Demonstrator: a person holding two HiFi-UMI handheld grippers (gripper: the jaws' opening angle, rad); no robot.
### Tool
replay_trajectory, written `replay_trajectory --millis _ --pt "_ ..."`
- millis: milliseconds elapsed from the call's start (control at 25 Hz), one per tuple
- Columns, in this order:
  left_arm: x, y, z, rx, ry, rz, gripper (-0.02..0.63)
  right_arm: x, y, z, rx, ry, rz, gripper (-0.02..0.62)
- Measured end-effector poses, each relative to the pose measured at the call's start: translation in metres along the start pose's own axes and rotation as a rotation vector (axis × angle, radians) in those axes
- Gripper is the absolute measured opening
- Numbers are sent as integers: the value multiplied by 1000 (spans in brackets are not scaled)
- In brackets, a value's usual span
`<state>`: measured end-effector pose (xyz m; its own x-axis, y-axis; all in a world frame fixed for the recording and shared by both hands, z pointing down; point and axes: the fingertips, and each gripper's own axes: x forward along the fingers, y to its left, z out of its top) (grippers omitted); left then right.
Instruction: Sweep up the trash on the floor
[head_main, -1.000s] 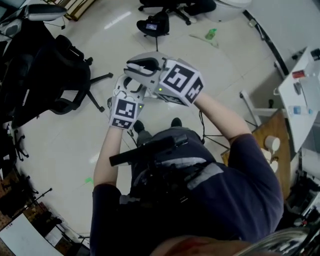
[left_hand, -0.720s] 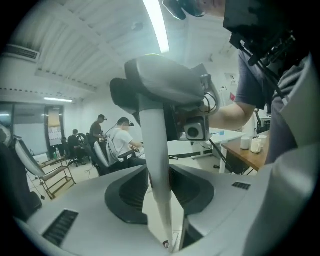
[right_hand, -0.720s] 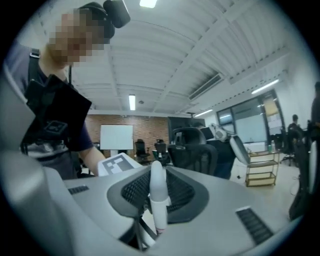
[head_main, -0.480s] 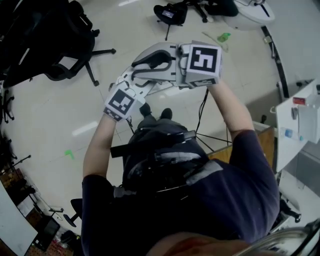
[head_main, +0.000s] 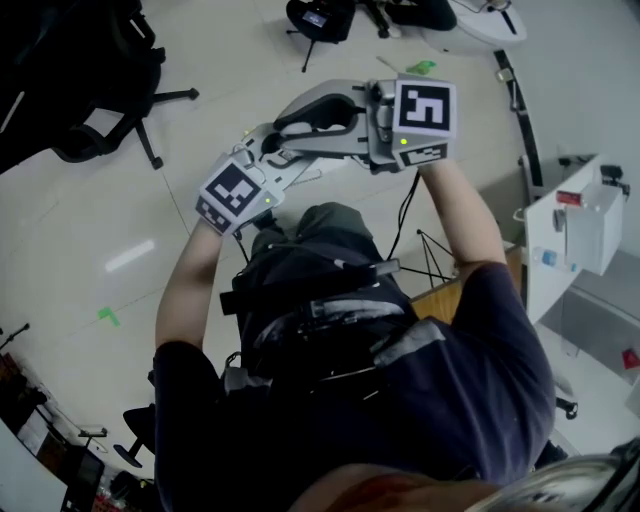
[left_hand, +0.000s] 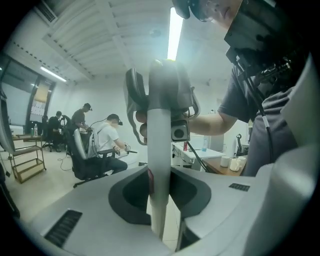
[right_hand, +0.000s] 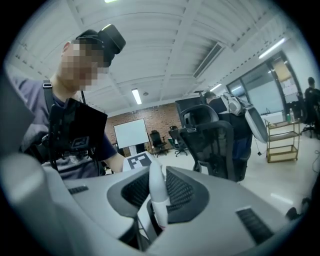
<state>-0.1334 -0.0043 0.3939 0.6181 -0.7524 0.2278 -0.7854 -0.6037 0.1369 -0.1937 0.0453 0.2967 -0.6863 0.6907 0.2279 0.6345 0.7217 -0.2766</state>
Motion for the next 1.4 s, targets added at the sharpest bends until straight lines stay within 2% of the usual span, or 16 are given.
replay_trajectory --millis 160,280,480,600,720,880,1080,1200,1400 --pt "4 10 -5 -35 1 51 78 1 -8 -3 3 19 70 98" --pt "19 25 -10 -47 21 142 78 -11 -18 -15 -4 39 158 100" --pt "58 43 -24 -91 105 304 78 -44 -34 -40 -23 42 302 103" --pt "75 55 -34 -114 117 385 78 -58 -45 -52 -12 31 361 106" --pt "86 63 -42 -131 146 448 80 -69 -53 -67 -34 77 397 107" --pt "106 67 -46 -145 183 472 80 -88 -64 -77 1 63 420 107" --pt "117 78 -59 -210 189 487 78 -88 -80 -89 45 79 446 109" --pt "112 78 -70 -247 166 461 78 -72 -83 -97 67 119 450 109" --pt "99 86 -94 -298 105 374 80 -38 -95 -115 92 222 412 109"
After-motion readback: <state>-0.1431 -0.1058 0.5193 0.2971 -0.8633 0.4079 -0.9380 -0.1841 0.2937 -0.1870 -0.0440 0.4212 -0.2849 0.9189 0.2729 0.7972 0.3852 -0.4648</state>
